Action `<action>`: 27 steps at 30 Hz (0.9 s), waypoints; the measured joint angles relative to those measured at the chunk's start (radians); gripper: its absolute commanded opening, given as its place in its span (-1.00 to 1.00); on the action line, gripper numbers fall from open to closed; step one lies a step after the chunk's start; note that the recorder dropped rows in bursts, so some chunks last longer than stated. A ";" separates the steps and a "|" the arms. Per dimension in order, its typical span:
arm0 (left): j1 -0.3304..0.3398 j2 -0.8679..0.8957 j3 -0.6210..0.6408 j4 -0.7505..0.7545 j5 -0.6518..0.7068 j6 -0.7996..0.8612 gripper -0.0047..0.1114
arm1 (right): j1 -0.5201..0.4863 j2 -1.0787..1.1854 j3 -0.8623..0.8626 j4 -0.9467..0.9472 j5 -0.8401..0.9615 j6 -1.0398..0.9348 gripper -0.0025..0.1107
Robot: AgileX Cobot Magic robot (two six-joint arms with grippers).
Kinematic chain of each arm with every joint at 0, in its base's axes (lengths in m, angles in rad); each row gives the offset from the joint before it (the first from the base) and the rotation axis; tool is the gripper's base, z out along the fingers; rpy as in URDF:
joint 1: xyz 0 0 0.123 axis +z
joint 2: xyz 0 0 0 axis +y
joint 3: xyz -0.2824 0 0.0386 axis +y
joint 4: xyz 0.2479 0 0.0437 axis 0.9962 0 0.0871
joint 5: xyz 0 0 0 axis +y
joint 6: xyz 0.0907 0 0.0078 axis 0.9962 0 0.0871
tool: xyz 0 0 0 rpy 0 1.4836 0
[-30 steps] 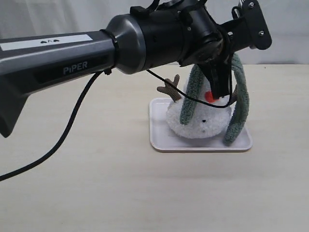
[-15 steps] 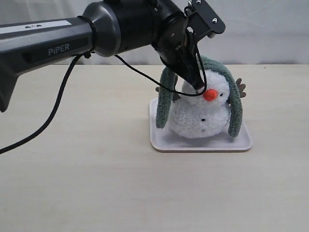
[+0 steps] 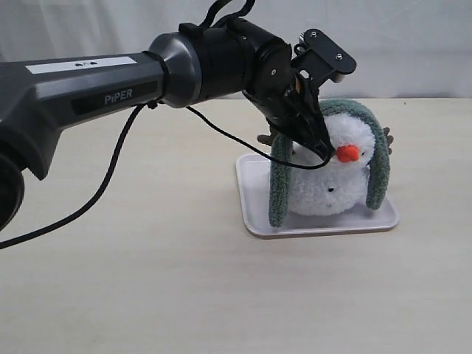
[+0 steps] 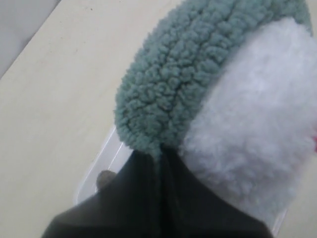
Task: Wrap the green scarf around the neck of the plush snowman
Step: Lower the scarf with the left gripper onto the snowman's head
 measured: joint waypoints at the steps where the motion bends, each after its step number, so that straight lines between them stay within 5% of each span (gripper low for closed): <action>1: 0.000 0.000 0.000 -0.007 -0.005 -0.002 -0.92 | 0.000 0.000 0.000 0.000 0.000 0.000 -0.88; 23: 0.000 -0.027 0.000 -0.068 -0.102 -0.003 -0.91 | 0.000 0.000 0.000 0.000 0.000 0.000 -0.88; 27: 0.000 -0.014 0.000 -0.070 -0.093 -0.003 -0.74 | 0.000 0.000 0.000 0.000 0.000 0.000 -0.88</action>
